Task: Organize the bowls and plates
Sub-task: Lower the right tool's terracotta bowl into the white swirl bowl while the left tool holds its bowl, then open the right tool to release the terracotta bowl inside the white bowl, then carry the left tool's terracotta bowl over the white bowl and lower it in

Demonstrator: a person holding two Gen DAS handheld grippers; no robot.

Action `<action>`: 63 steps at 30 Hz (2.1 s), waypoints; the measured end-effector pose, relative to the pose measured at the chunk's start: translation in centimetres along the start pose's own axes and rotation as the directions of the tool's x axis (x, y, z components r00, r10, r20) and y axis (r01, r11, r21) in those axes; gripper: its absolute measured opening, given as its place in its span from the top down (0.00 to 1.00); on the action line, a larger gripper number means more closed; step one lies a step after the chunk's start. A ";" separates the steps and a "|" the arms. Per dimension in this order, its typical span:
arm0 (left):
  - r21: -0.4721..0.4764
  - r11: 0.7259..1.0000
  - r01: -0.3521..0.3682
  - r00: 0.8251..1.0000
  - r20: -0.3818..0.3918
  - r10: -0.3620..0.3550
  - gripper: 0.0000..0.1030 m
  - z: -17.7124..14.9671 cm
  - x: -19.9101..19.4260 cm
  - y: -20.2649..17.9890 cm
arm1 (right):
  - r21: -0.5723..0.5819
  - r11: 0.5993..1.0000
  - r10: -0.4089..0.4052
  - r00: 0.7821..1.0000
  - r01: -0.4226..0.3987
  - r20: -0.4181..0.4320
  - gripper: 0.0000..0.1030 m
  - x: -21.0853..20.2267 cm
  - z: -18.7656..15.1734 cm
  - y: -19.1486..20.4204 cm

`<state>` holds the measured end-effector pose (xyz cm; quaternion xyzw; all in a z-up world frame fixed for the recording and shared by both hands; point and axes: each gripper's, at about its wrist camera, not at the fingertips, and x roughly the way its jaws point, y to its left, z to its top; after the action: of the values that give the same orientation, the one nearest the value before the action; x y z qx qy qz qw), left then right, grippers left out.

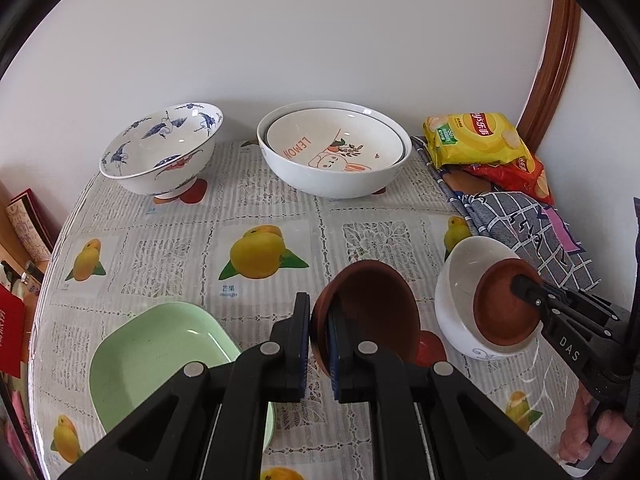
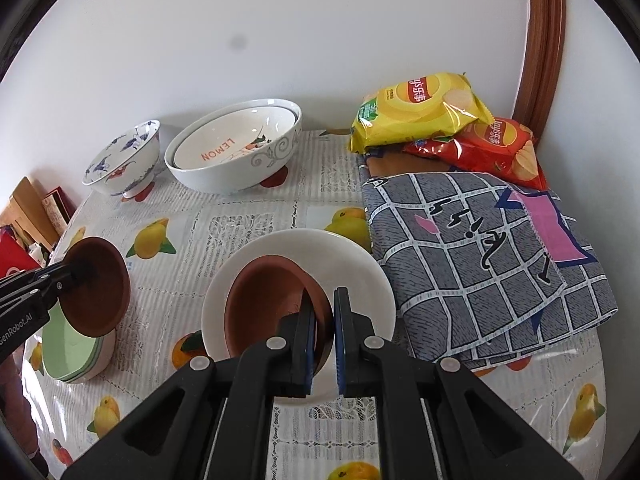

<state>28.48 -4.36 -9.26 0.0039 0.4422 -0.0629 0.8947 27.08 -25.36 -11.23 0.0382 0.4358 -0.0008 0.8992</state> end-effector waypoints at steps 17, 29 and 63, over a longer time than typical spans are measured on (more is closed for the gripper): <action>-0.002 1.000 0.016 1.000 -0.018 -0.016 0.92 0.5 1.9 -0.4 | -0.053 0.998 -0.038 0.997 0.034 -0.064 0.92 4.0 -0.4 0.8; -0.008 1.000 0.000 1.000 -0.022 0.000 0.92 0.4 1.9 -0.4 | -0.150 0.981 -0.133 0.988 0.121 -0.076 0.87 5.1 -0.7 1.9; 0.038 0.999 0.038 0.998 0.056 -0.040 0.92 -2.7 -6.9 -3.5 | -0.038 0.993 -0.109 0.990 0.113 0.087 0.56 -8.1 -3.0 -0.2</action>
<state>21.78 -6.87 -5.32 0.0101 0.4153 -0.0885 0.9053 19.66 -25.56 -6.75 -0.0055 0.3989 -0.0432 0.9160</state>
